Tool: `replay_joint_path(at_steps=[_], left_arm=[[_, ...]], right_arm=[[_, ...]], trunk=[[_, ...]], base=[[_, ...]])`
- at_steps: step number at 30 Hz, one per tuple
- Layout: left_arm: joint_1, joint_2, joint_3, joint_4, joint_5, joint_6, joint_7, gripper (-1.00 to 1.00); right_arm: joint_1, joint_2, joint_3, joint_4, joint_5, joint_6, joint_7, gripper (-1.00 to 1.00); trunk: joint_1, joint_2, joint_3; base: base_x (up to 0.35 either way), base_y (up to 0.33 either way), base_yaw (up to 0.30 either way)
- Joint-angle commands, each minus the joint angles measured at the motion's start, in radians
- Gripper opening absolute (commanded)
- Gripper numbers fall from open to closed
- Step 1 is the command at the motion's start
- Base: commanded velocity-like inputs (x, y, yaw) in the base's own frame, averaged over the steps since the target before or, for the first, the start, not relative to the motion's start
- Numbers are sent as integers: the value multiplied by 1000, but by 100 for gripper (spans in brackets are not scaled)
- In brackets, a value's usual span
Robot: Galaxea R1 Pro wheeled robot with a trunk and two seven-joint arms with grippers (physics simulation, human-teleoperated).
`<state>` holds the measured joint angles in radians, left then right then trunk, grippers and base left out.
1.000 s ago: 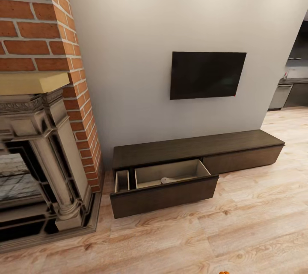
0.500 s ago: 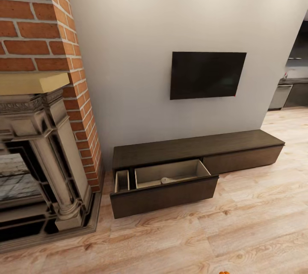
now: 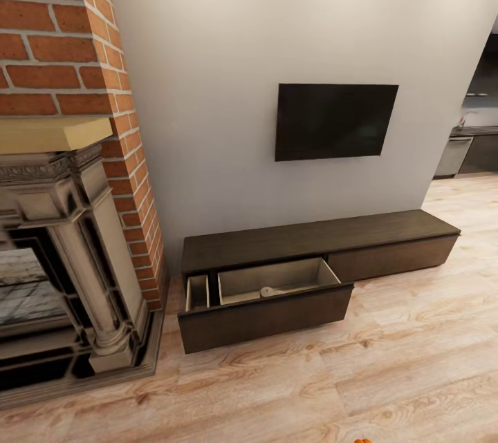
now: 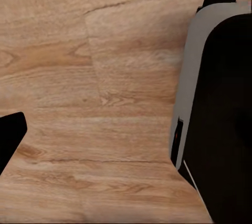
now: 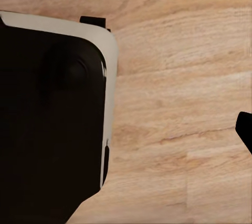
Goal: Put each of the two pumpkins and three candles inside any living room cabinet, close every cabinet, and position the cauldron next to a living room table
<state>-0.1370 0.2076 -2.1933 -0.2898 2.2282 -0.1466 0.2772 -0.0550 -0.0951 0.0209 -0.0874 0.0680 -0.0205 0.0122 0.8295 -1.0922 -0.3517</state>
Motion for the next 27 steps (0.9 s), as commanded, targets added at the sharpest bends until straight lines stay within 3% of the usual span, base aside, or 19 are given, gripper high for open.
replay_joint_path(at_steps=[1,6,10,15,16,17,18,20,24,27], left_arm=[[2,-5,-3,-5,2,-2,5,100],[2,-34,26,-6,-27,26,5,100],[-1,-56,48,-14,-50,48,4,100],[-29,-83,76,-21,-80,20,16,100],[-34,-56,1035,-21,-776,-76,14,100],[-36,-35,1035,-21,-777,-15,10,100],[-38,9,1035,-21,-778,75,-18,100],[-39,38,1035,-20,-779,97,-81,100],[-39,67,1035,-17,-780,116,-176,100],[-39,73,1035,-16,-779,120,-201,100]], right_arm=[[0,0,-4,-5,13,4,7,100],[0,-1,-32,-33,35,32,35,100],[5,-2,-55,-56,13,54,35,100],[7,-4,-83,-84,-15,62,7,100],[7,-7,-162,-397,-107,-18,-103,100],[7,-9,-164,-383,-109,-37,-108,100],[7,-11,-166,-370,-112,-67,-113,100],[7,-10,-168,-365,-113,-84,-115,100],[7,-8,-169,-354,-118,-89,-120,100],[7,-8,-171,-351,-120,-84,-128,100]], trunk=[[0,-1,-1],[0,-1,-1],[0,-1,-1],[0,-1,-1],[0,-1,-1],[0,-1,-1],[0,-1,-1],[0,-1,-1],[0,-1,-1],[0,-1,-1]], base=[[0,0,0],[0,0,0],[0,0,0],[0,0,0],[0,0,0],[0,0,0],[0,0,0],[0,0,0],[0,0,0],[0,0,0]])
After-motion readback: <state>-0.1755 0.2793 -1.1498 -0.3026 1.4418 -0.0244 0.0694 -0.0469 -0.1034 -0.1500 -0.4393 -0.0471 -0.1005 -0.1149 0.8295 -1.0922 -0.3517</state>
